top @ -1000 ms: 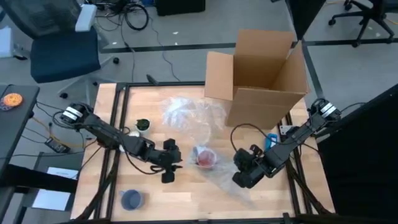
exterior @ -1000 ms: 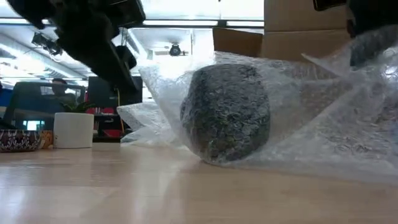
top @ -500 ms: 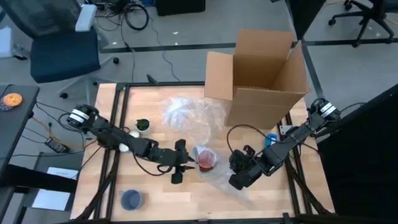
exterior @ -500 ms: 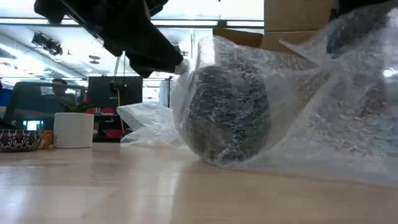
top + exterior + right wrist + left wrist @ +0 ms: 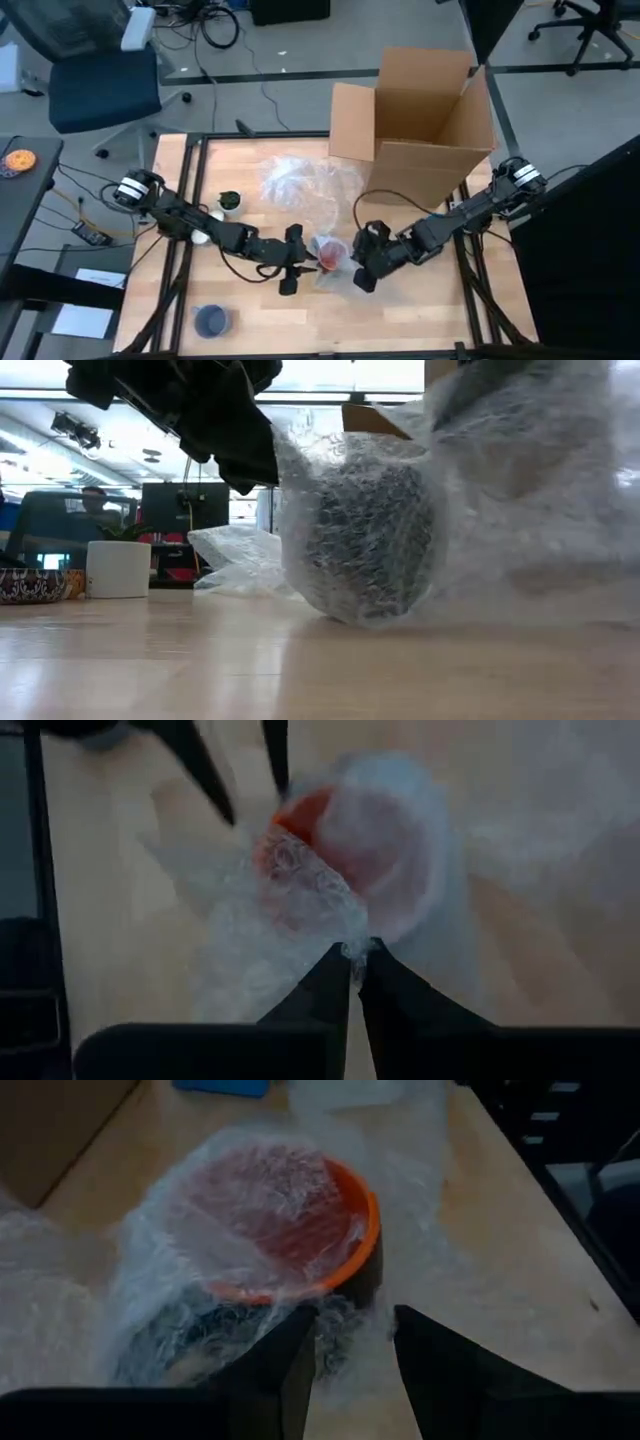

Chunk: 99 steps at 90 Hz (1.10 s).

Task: Wrap mug
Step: Wrap the black mug with bubble wrap

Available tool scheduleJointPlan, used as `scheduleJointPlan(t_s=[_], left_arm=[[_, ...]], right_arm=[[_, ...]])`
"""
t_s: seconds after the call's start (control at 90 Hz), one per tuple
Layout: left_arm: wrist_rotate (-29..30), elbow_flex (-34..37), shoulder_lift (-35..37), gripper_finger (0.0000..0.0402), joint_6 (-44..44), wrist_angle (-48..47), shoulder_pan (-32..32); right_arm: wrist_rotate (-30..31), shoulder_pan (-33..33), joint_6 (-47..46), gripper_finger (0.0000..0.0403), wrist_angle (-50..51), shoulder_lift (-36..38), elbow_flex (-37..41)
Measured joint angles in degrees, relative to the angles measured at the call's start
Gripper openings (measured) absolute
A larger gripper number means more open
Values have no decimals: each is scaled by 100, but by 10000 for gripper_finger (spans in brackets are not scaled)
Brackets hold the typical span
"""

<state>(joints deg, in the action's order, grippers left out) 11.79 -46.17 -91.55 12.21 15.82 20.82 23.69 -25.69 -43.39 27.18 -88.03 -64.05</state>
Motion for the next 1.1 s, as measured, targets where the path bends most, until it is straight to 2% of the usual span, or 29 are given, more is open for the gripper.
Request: scheduleJointPlan(t_s=[0.322,0.856,1.1], left_arm=[[-9,0,0,119,-17,75,-11],[-9,0,0,119,-20,135,-11],[-48,0,0,119,-30,214,-11]], right_arm=[[-562,491,992,0,-950,0,0],[-698,640,1740,0,-1699,0,0],[-980,728,2440,0,-2488,-343,-5]])
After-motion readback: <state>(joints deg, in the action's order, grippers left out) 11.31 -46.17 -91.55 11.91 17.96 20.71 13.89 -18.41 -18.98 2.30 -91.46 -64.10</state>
